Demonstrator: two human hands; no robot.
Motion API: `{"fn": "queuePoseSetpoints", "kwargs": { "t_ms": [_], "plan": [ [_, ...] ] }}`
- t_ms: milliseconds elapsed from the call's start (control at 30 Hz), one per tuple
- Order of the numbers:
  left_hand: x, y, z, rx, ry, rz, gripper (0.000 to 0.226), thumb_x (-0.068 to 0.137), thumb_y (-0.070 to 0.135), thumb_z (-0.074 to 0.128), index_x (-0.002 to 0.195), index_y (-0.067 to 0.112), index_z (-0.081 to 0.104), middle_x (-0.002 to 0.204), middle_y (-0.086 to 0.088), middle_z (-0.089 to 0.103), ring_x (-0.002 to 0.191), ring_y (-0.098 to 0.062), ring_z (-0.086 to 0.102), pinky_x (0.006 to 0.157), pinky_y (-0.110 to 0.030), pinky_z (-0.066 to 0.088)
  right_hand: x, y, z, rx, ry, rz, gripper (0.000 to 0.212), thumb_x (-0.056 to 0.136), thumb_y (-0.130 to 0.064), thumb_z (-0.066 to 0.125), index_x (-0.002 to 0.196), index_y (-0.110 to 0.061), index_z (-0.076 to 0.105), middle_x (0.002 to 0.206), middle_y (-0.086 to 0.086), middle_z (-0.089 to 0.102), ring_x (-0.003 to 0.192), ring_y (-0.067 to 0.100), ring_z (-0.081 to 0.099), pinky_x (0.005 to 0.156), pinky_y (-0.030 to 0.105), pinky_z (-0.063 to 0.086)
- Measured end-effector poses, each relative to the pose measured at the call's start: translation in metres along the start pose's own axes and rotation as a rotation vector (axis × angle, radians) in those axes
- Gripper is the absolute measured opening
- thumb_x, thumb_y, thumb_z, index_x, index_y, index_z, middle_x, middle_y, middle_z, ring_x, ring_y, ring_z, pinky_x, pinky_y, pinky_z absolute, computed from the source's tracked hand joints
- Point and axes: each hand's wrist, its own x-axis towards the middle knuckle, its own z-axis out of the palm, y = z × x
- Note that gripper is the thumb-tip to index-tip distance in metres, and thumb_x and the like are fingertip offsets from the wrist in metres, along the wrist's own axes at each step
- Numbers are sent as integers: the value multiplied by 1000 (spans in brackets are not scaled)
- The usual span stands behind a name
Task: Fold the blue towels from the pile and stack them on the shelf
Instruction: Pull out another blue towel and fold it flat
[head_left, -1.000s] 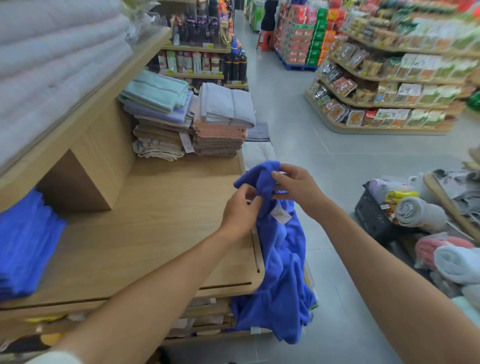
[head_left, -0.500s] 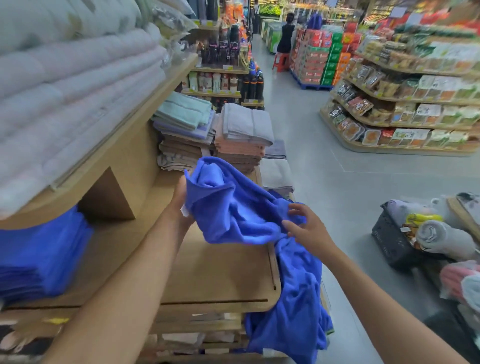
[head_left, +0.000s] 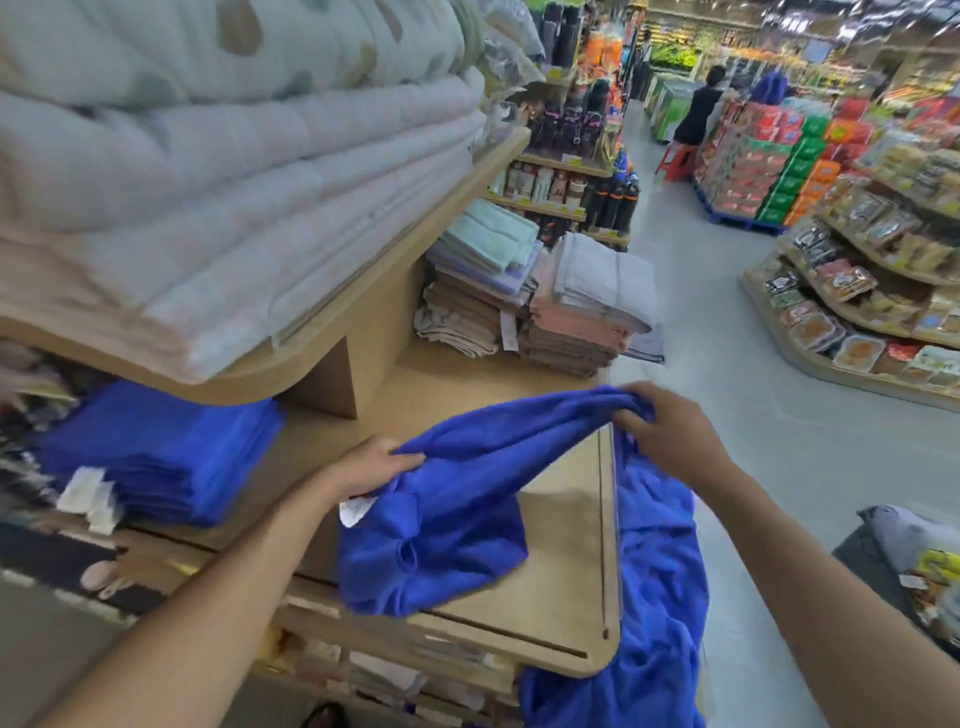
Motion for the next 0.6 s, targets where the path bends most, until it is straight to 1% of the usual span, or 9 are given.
{"fn": "queuePoseSetpoints", "kwargs": {
  "t_ms": [67,100,200,233,300,400,500,533,600],
  "plan": [
    [-8,-4,2,-449,-248,-156,38,100,35,61,114,1,71,115,-14,72,107,-29,68,88,-30,53,43,-26,-18,87,97,-100,35,89,-16,67,118,-34,69,99,-8,68,92,14,63,73,16,43],
    [-9,-6,5,-601,-275,-218,41,100,39,61,115,1,68,121,-17,66,115,-32,61,97,-32,48,63,-38,-22,126,108,-125,45,88,-9,67,127,-31,66,108,-4,66,99,17,62,79,14,42],
    [-5,-7,18,-697,-38,-293,32,102,37,54,95,7,57,98,-12,50,91,-32,50,86,-29,39,99,-62,-15,106,25,-73,74,88,-3,66,155,-18,38,151,16,40,135,30,45,107,32,39],
    [-4,-5,21,-595,82,-242,29,104,30,52,88,6,57,93,-12,52,84,-25,52,80,-26,41,97,-66,-7,64,10,-53,76,89,-5,66,157,-17,33,158,15,33,142,29,38,112,36,35],
    [-5,-3,25,-327,359,-102,18,104,13,52,104,-2,64,101,-16,63,95,-28,61,85,-27,46,79,-68,19,36,-24,-124,64,85,-3,64,146,-16,50,149,13,50,135,29,49,110,40,41],
    [-16,-7,24,-121,500,15,33,96,8,63,125,-6,55,119,-21,62,120,-38,59,101,-39,45,29,-59,71,5,-312,-102,21,90,-16,65,109,-21,74,96,-1,74,91,23,69,87,39,57],
    [-40,-5,27,290,673,126,41,89,39,70,122,17,57,122,-5,60,117,-29,56,99,-44,47,-22,-50,120,-37,-547,-51,23,92,-49,63,102,-30,73,94,-16,67,89,13,66,82,33,54],
    [-48,-5,27,402,725,200,34,86,51,68,108,26,60,111,3,62,108,-24,59,91,-42,50,-34,-48,131,-35,-536,-61,31,88,-58,62,101,-32,72,95,-16,63,88,11,64,81,32,53],
    [-60,-2,28,607,606,152,47,76,78,57,84,31,55,83,15,63,81,-11,62,70,-36,50,-53,-44,145,-37,-462,-86,39,79,-68,60,100,-36,70,94,-15,56,86,9,61,77,31,50]
  ]
}}
